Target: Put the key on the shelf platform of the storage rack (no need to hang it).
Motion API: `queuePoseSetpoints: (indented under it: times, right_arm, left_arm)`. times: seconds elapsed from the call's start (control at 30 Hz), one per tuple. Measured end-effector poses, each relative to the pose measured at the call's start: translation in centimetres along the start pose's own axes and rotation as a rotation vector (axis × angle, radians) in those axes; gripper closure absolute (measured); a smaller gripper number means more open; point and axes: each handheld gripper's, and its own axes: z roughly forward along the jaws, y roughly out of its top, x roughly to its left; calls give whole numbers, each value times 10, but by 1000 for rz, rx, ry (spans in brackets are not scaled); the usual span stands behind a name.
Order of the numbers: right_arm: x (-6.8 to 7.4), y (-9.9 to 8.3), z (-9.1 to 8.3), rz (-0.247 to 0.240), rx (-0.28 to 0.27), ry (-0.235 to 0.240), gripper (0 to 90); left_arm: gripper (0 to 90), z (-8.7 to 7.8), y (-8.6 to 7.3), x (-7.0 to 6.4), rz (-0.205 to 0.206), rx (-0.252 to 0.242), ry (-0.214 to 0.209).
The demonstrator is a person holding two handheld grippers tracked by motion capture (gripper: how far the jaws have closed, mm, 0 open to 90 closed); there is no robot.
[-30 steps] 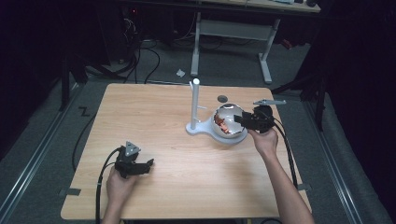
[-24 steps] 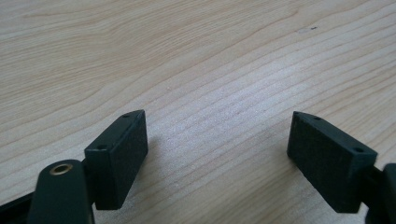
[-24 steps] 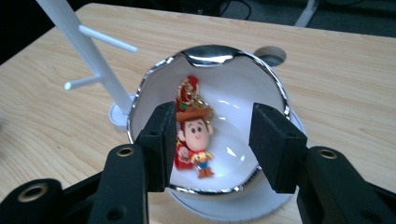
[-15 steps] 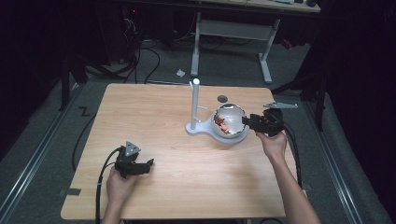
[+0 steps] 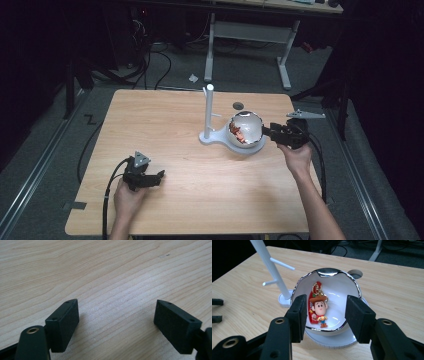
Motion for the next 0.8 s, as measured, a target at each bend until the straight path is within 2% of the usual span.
queuePoseSetpoints:
  times: [0.2, 0.27, 0.3, 0.37, 0.57, 0.8]
  right_arm:
    - [6, -2, -9, -18, 7, 6, 522]
    - [8, -3, -11, -18, 3, 9, 522]
    - [10, -5, -15, -17, -20, 21, 522]
    - [11, -9, -18, -15, -16, 23, 527]
    - [23, -12, -26, -72, -9, 10, 529]
    - [29, -15, -31, -66, -10, 40, 528]
  left_arm:
    - [205, 0, 0, 0, 0, 0, 0]
    - [205, 0, 0, 0, 0, 0, 0]
    - [205, 0, 0, 0, 1, 1, 0]
    - [205, 0, 0, 0, 1, 1, 0]
    - [204, 0, 0, 0, 1, 1, 0]
    - [205, 0, 0, 0, -1, -1, -1]
